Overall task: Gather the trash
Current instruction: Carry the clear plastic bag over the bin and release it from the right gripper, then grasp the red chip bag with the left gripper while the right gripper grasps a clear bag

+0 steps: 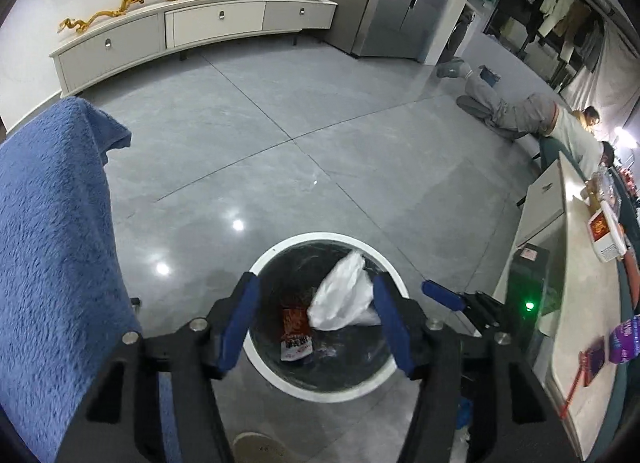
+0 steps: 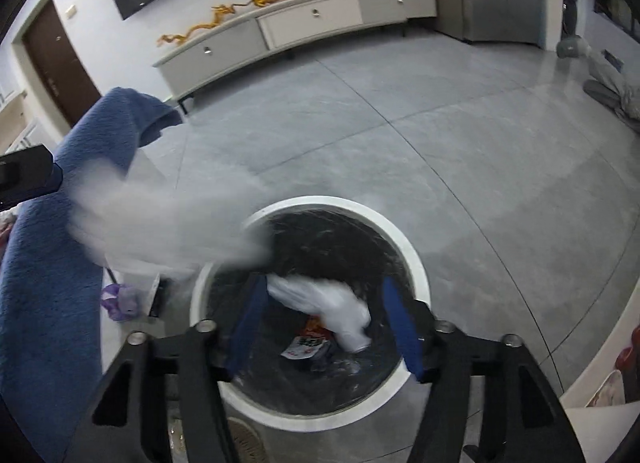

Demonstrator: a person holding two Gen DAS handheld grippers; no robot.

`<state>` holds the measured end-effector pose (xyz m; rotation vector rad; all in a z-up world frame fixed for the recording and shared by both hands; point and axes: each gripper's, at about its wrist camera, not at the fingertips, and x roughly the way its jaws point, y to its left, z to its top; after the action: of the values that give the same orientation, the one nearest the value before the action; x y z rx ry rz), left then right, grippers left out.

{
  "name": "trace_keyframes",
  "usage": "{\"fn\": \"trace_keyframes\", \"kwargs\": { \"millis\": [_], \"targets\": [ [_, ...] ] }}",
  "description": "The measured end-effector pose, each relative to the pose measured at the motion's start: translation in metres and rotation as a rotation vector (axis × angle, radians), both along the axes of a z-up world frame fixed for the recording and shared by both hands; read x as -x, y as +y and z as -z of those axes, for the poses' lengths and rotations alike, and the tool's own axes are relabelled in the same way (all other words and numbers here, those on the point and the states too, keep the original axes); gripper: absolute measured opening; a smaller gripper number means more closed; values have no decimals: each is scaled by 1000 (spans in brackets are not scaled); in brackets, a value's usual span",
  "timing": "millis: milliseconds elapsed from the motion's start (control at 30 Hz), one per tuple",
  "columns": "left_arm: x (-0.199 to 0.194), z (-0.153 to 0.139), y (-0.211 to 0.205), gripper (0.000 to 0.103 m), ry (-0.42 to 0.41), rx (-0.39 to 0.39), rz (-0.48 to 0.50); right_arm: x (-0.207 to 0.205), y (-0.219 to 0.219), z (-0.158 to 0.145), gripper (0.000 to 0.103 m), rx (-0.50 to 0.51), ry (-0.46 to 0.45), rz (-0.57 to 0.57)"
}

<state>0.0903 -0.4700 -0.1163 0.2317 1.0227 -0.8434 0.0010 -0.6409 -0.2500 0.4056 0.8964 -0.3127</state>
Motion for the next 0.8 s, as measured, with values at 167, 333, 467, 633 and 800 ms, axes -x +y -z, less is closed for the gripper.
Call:
{"fn": "trace_keyframes", "kwargs": {
  "millis": [167, 333, 467, 633, 800],
  "targets": [
    [3, -9, 13, 58, -13, 26, 0, 9, -2, -3, 62, 4, -4, 16],
    [14, -34, 44, 58, -87, 28, -29, 16, 9, -27, 62, 22, -36, 19],
    [25, -59, 79, 58, -153, 46, -66, 22, 18, -52, 62, 40, -90, 2],
    [43, -89, 135, 58, -236, 67, -122, 29, 44, -95, 62, 70, -166, -32],
    [57, -112, 202, 58, -294, 86, -205, 32, 78, -134, 62, 98, -229, -89]
  ]
}}
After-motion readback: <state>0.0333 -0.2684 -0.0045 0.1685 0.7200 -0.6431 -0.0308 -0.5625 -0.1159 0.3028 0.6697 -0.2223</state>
